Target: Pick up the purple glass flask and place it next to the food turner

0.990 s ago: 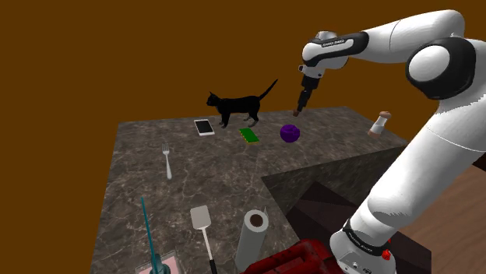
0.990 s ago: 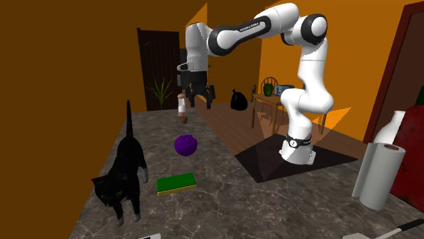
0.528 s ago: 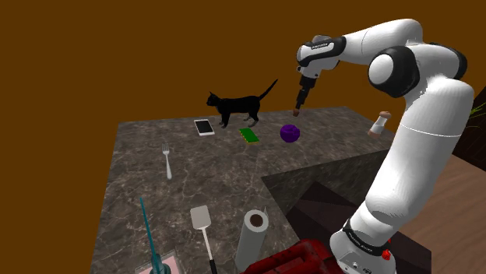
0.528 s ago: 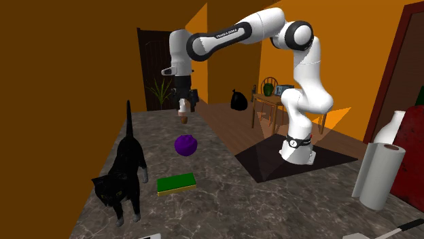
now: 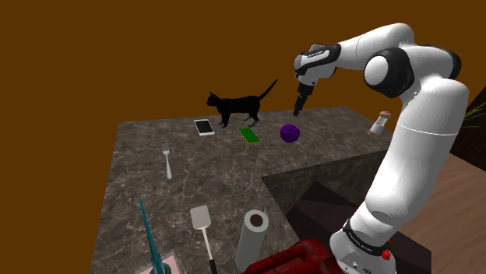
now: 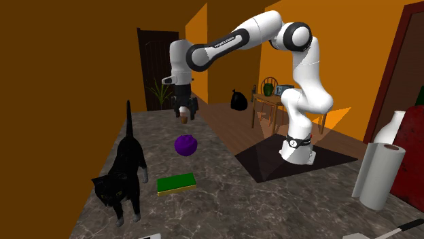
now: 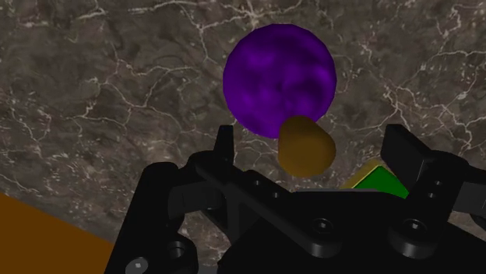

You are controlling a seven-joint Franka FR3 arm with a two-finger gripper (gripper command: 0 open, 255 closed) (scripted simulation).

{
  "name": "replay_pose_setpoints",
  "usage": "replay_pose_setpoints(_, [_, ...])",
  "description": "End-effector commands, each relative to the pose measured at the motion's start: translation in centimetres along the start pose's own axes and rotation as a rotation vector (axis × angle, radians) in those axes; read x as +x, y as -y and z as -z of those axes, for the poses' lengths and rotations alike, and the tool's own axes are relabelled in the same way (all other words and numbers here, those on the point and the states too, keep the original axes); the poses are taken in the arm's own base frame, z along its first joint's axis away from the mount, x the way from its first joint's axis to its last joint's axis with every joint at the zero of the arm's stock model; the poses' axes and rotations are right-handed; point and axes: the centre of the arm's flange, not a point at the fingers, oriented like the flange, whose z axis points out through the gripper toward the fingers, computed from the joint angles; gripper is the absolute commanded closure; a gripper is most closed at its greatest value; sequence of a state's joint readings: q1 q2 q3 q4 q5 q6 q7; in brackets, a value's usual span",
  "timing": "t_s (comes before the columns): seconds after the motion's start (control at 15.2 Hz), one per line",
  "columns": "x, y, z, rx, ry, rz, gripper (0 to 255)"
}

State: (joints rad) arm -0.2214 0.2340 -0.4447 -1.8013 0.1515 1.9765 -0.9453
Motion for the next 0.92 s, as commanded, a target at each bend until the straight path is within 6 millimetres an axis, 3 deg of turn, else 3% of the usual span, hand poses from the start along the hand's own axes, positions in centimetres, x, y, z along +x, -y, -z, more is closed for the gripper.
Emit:
replay_pose_setpoints(0.0, [0.0,-0.03,-0.1,0.0,0.0,0.0,0])
replay_pose_setpoints(0.33, [0.0,-0.03,-0.09,0.0,0.0,0.0,0])
replay_pose_setpoints(0.4, [0.0,-0.03,-0.09,0.0,0.0,0.0,255])
replay_pose_setpoints(0.86, [0.01,-0.02,-0.1,0.0,0.0,0.0,255])
